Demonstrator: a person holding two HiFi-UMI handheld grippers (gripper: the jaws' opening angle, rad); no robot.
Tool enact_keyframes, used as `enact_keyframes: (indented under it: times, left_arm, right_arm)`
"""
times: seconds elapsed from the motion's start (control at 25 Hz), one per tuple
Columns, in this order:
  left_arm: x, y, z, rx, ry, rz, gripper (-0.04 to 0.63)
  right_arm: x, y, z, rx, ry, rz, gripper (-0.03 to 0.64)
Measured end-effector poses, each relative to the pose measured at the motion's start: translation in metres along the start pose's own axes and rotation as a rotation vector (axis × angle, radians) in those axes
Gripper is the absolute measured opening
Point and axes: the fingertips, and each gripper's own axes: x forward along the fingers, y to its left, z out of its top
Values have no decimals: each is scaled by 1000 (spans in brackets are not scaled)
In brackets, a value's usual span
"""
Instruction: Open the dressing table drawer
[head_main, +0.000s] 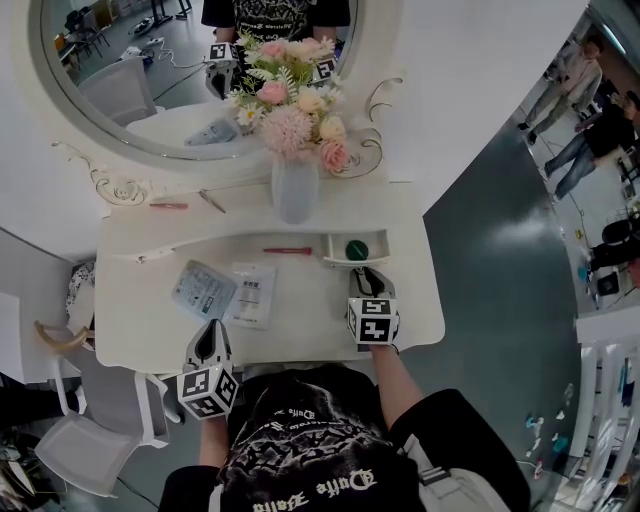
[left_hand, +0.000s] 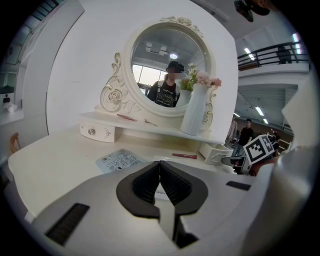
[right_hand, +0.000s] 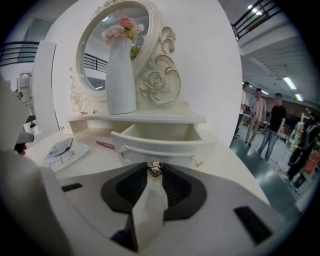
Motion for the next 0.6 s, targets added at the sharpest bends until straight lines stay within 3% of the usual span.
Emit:
enact_keyframes:
  times: [0.32, 0.6]
  left_arm:
    - [-2, -1, -3, -3, 3, 7, 17]
    - [0, -5, -6, -9, 2, 2, 17]
  right_arm:
    - [-1, 0, -6, 16, 10, 39, 103]
    - [-9, 2, -12, 71, -10, 82, 161]
